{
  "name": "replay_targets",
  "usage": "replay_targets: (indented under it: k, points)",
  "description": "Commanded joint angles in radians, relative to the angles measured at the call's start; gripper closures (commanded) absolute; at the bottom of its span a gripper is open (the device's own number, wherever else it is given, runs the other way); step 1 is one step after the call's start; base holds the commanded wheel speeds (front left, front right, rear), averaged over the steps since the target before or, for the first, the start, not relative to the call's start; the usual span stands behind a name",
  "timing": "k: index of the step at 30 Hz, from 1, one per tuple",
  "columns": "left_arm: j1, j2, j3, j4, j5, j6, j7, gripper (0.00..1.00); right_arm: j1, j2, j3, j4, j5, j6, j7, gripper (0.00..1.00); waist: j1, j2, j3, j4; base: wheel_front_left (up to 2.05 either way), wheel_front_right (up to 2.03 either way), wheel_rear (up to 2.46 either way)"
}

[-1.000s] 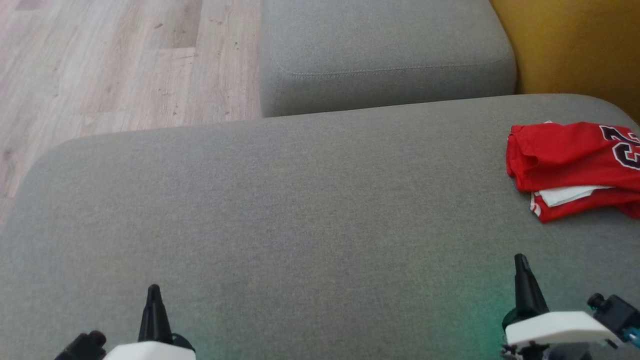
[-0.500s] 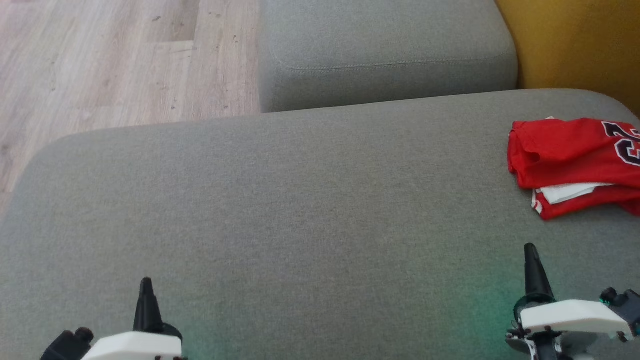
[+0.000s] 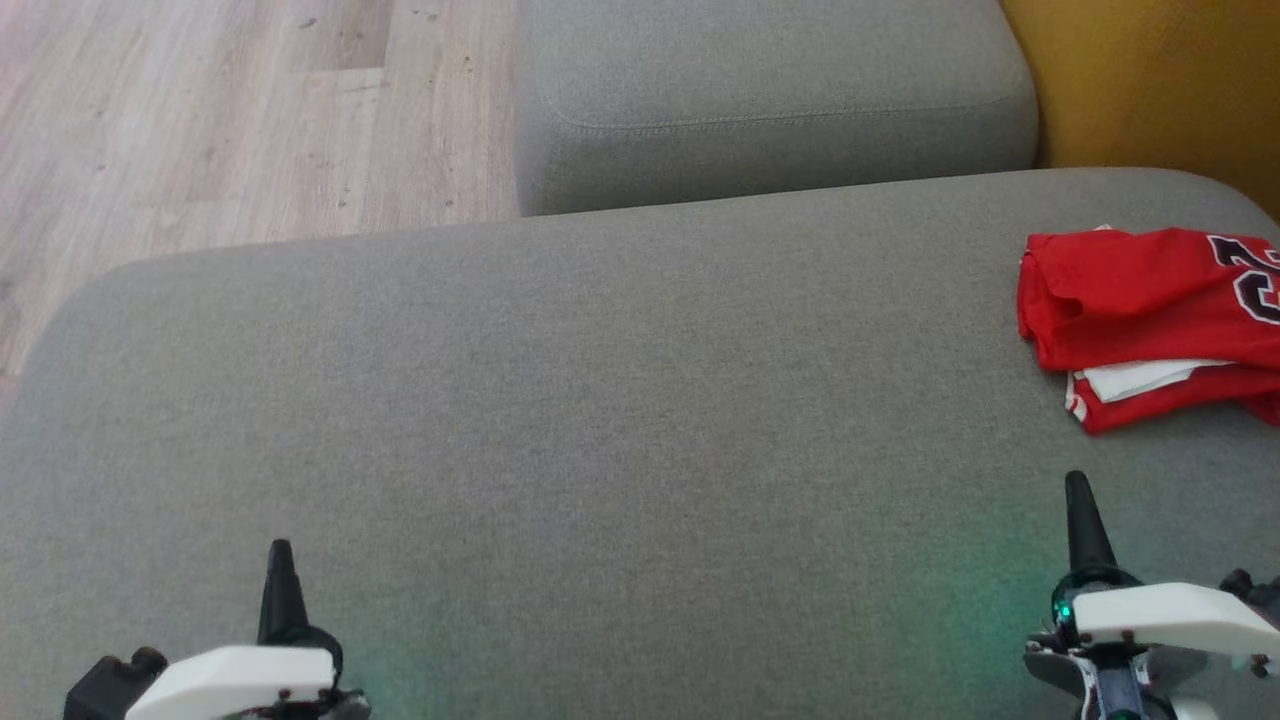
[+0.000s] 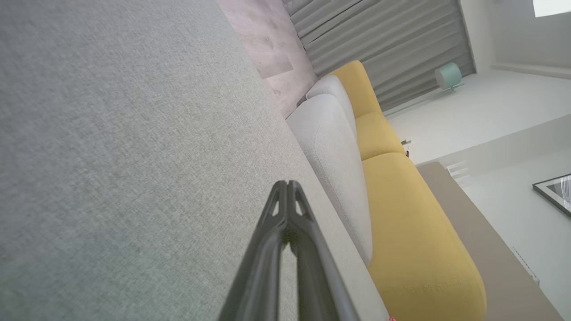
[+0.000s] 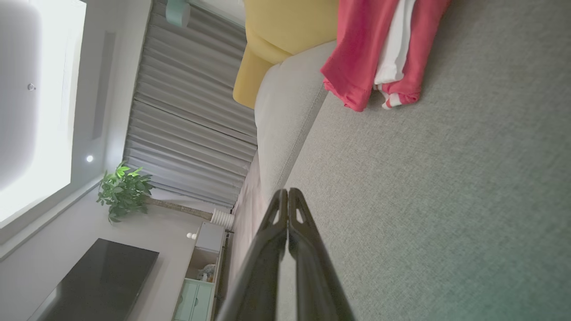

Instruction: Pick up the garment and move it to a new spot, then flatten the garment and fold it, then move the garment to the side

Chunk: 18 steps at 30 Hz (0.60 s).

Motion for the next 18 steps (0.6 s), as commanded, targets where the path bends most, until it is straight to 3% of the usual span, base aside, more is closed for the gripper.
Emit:
replay_targets:
  k: [1,18]
  points:
    - [-0.058,0.006,0.036,-0.027,-0.022,-0.008,0.007,1.0,-0.055,-0.019,0.007,-0.039,0.026,0.006,0.005,1.0,0.0001,0.0,0.001,0.0,0.0,0.0,0.0]
    - [-0.098,0.005,0.077,-0.019,-0.213,-0.035,0.058,1.0,-0.087,-0.019,-0.027,-0.043,0.219,0.007,0.055,1.0,0.0,0.0,0.018,-0.001,0.0,0.0,0.0]
